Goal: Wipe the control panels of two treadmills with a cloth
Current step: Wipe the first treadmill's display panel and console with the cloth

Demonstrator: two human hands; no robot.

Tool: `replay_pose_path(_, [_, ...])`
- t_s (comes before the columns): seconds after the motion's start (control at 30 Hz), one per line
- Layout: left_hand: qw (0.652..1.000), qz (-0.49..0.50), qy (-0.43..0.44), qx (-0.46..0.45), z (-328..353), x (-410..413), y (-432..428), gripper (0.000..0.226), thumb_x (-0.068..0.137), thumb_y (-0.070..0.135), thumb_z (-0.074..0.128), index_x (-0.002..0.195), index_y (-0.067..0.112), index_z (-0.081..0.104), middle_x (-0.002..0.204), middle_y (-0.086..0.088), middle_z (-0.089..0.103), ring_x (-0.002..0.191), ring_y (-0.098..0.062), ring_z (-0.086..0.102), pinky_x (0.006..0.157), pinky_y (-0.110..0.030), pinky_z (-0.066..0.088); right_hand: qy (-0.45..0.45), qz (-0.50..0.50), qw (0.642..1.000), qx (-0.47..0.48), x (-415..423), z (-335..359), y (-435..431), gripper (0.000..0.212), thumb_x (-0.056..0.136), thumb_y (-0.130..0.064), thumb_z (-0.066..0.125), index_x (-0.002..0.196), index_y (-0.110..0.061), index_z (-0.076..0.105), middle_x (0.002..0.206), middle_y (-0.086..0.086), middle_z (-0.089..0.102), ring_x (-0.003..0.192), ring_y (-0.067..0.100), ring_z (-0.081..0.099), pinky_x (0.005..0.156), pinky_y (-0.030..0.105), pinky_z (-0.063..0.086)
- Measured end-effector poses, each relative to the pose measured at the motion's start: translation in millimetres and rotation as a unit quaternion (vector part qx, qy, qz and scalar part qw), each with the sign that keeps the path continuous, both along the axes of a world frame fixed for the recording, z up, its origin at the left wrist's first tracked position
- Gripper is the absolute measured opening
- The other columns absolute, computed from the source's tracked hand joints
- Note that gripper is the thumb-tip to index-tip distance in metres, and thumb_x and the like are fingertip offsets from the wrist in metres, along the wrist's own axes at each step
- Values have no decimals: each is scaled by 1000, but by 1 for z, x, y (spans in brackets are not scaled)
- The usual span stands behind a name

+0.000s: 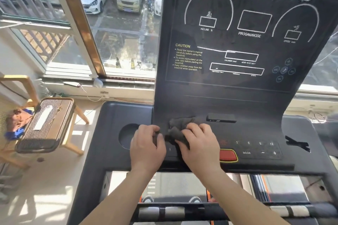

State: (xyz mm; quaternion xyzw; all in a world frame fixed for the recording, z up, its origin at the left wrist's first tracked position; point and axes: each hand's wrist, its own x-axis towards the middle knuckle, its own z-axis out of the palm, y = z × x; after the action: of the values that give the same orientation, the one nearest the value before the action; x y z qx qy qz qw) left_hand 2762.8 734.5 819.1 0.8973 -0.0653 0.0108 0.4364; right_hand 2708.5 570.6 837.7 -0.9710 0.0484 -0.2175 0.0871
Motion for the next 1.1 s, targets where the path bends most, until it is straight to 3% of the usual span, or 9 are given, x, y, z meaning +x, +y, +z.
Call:
replay_pose_path(0.13, [1000,7,1,-11,0,0,0,17,96,11,63,104,25,65,99,11,61,94,-13,59,84,-41,53,15,133,991,15,-13,-1,4,16,84,-34,76,87,-18,74,100,-4,70,88,25,56,74,32,52])
replay_pose_path(0.23, [998,40,40,-17,6,1,-5,18,97,13,61,101,31,64,98,13,61,96,-15,61,84,-39,53,28,165,986,14,-16,0,-20,21,88,-42,74,90,-22,75,102,-9,70,90,23,57,71,31,51])
replay_pose_path(0.37, [998,55,23,11,21,-5,-39,16,95,13,63,101,28,67,99,11,64,97,-15,59,94,-42,49,25,133,990,30,-30,1,-67,23,86,-47,70,86,-24,73,98,-14,67,90,21,56,65,31,51])
replay_pose_path(0.5, [998,-49,17,-42,37,-38,-112,17,98,15,62,110,26,67,99,14,65,92,-9,62,84,-29,52,44,111,992,41,-54,0,-126,23,83,-48,71,89,-26,74,101,-17,67,93,18,54,64,26,50])
replay_pose_path(0.7, [990,-108,37,-77,37,-88,-203,17,99,15,60,108,28,68,90,16,66,84,-1,62,79,-21,51,35,41,998,32,-95,-1,-234,25,84,-47,71,95,-25,75,105,-15,69,96,19,54,69,26,51])
replay_pose_path(0.83, [992,-106,43,-60,37,-111,-234,19,99,15,60,109,30,67,95,21,66,90,4,61,79,-13,46,24,13,1000,1,-113,-6,-290,26,88,-44,69,99,-21,75,109,-9,71,100,24,57,78,37,55])
replay_pose_path(0.93, [993,-101,42,-52,34,-130,-248,21,100,15,61,108,34,65,98,22,67,93,2,62,82,-16,48,8,15,1000,-24,-117,-8,-301,23,91,-38,69,99,-18,75,109,-4,71,97,28,58,73,40,55])
replay_pose_path(1.1, [994,-78,53,-53,35,-148,-248,22,99,15,62,114,29,69,102,21,70,94,1,64,85,-17,51,23,-142,989,25,-118,-8,-291,22,82,-32,84,96,-17,76,111,0,68,98,32,54,62,40,54])
